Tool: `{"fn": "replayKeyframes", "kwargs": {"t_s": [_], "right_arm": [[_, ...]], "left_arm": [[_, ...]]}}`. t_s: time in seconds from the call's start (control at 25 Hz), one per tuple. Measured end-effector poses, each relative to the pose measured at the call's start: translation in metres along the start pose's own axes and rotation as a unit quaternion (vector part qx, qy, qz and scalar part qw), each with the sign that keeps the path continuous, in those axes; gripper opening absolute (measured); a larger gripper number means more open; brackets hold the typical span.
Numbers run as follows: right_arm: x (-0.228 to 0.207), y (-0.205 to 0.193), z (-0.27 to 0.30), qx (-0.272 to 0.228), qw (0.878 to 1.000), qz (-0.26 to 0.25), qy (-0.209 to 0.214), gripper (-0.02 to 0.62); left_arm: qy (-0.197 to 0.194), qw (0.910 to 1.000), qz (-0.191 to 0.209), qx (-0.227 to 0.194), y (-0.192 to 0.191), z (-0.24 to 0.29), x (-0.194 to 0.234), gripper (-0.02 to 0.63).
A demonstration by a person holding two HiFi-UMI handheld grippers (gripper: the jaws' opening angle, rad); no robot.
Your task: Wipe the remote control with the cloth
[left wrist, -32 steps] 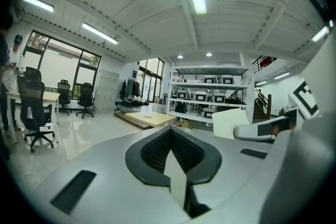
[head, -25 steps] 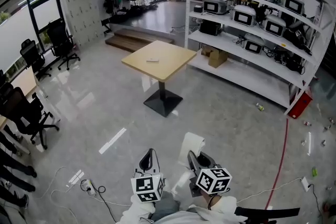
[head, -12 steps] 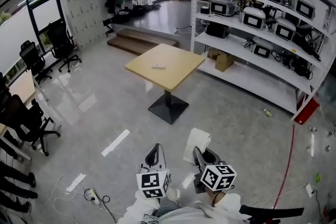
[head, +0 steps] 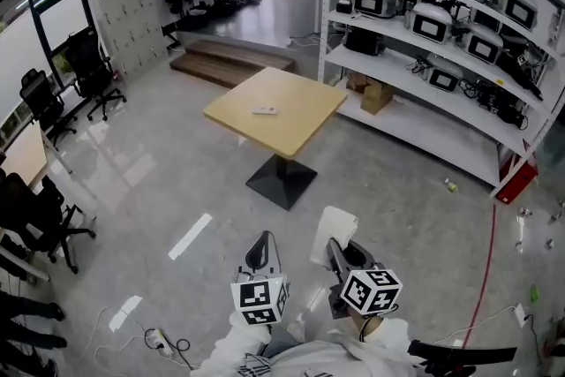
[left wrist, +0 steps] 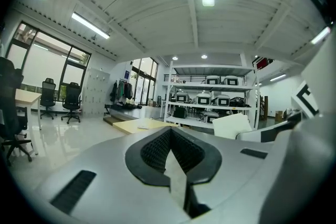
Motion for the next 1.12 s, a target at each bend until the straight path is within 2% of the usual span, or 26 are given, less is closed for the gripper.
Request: {"fn": "replayKeyframes", "kwargs": {"t_s": [0.32,0.52,0.76,1.0,1.12], "right_arm": [[-0.008,0.025,0.039,-0.002,1.000,0.015,-0.018,0.089],[-0.018,0.047,0.058,-0.010,1.000,0.011,-0.026,0.089],[-0.025,0.067,0.096,-0.010,1.000,0.012,-0.014,0.089],[-0.046,0.096,0.152,0.002,1.000,0.008,0.006,0.089],[-0.050,0.114,0.179,0.009,1.000,-0.013,0.011,0.089]], "left_arm": [[-0.022,0.9997,0.005,0.006,0.017,0.047,0.019,-0.014],[-0.022,0.9998,0.003,-0.001,0.028,0.065,0.029,-0.014],[-0.002,0.9999,-0.010,0.010,0.028,0.089,0.056,-0.014],[0.028,0.9991,-0.020,0.023,0.031,0.134,0.074,-0.014],[0.031,0.9986,-0.024,0.034,0.038,0.162,0.081,-0.014]]}}
Point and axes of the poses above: the fingertips, and each gripper's own axes: z forward along the fingers, x to its left, y out of its top, the point moved 4 cm from there along -z, backward along the fingers, and after that the axes turned 15 degrees about x, right-handed, at the moved point
